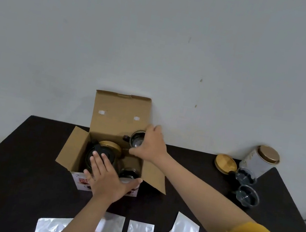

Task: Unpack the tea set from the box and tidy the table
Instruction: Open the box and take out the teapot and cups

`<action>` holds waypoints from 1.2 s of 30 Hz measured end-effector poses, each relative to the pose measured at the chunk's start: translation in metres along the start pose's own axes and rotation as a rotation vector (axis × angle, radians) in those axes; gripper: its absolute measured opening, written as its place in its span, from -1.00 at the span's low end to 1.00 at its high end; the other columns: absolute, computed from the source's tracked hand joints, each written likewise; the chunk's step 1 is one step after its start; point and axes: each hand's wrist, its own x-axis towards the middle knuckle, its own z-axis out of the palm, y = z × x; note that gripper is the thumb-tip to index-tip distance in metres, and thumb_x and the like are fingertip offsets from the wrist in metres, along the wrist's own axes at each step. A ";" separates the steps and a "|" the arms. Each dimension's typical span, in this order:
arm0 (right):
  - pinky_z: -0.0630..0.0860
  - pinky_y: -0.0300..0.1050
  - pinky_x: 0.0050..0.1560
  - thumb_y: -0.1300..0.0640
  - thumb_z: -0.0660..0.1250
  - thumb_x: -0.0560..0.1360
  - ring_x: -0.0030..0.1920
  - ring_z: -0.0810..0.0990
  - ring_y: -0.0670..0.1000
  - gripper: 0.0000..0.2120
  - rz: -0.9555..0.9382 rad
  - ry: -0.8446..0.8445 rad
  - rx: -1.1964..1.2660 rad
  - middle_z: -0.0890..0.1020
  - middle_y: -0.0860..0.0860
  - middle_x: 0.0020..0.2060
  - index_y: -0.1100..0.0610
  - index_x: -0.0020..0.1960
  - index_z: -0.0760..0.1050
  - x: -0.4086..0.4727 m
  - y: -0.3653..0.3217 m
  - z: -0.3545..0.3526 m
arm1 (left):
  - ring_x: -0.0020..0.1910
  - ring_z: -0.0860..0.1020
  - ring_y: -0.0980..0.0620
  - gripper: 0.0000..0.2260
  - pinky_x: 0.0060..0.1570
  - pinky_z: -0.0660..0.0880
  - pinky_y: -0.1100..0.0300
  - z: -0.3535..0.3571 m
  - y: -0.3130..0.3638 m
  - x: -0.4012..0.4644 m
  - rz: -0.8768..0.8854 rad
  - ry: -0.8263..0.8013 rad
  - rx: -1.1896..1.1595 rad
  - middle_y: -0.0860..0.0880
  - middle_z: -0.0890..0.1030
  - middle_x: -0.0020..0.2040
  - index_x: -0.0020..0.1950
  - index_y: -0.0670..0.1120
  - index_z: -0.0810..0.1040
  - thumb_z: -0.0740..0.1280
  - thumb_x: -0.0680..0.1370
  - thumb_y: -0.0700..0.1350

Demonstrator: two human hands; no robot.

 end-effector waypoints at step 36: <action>0.52 -0.14 -0.23 0.19 0.46 0.21 -0.05 0.49 0.15 -0.47 0.954 -0.034 -0.022 0.26 0.16 0.17 0.15 0.14 0.37 -0.162 0.414 -0.117 | 0.53 -0.23 -0.16 0.40 0.42 -0.23 -0.25 0.011 0.005 -0.001 -0.002 0.071 0.086 -0.19 -0.26 0.55 0.54 -0.21 -0.22 -0.10 -0.05 0.69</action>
